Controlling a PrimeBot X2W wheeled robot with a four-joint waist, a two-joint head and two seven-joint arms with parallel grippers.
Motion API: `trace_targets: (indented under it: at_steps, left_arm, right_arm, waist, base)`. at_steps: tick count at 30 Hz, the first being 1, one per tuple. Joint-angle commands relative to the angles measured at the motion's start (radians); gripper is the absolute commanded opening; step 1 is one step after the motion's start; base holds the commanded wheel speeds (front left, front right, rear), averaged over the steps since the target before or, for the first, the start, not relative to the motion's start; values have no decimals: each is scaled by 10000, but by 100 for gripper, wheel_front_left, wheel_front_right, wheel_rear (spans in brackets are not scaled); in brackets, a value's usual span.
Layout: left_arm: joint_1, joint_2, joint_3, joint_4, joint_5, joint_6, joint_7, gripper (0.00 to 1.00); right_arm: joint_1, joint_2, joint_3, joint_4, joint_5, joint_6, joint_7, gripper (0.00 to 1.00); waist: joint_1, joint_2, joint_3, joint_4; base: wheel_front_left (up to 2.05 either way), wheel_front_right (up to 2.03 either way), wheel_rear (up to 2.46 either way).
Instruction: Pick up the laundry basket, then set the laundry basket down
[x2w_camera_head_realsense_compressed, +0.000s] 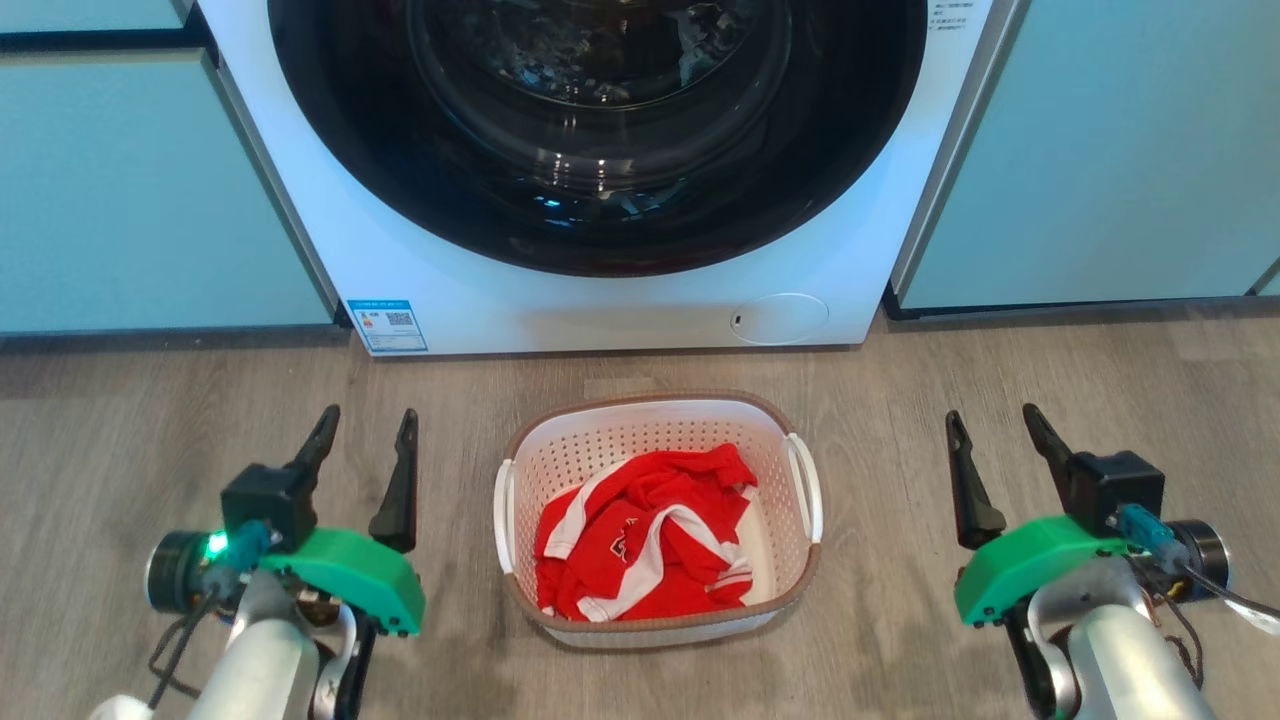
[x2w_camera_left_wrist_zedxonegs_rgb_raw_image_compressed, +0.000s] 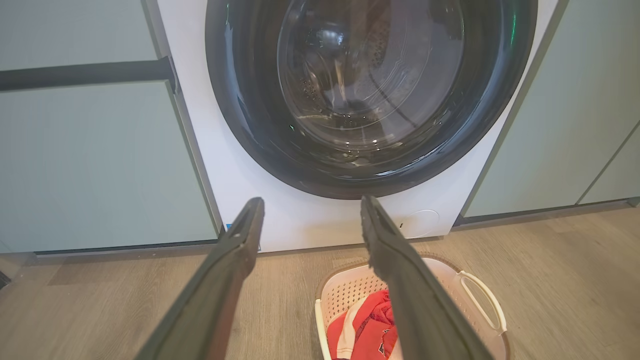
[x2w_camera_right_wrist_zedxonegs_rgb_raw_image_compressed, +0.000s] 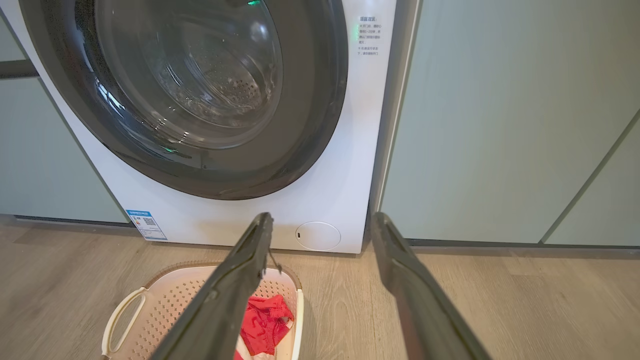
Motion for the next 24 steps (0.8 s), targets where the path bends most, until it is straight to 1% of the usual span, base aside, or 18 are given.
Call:
trace_targets:
  at_steps: [1, 9, 14, 24]
  left_arm:
    - [-608, 226, 204, -199, 354, 133, -161, 100]
    - [-633, 231, 92, -85, 873, 239, -320, 100]
    - [-669, 267, 33, -45, 1248, 322, -458, 100]
    - [-639, 221, 102, 14, 962, 369, -454, 100]
  right_arm:
    - [-410, 48, 213, -374, -358, -14, -190, 100]
    - [-335, 96, 188, -354, -940, -14, -395, 100]
    - [-289, 130, 89, -432, -1067, -15, -541, 100]
    - [-116, 153, -9, -483, -282, -15, -552, 100]
  waist:
    - [0, 0, -9, -3]
    - [0, 0, -34, -5]
    - [0, 0, -28, -10]
    - [0, 0, -23, -10]
  base:
    - [0, 0, 0]
    - [0, 0, 0]
    - [0, 0, 0]
    - [0, 0, 0]
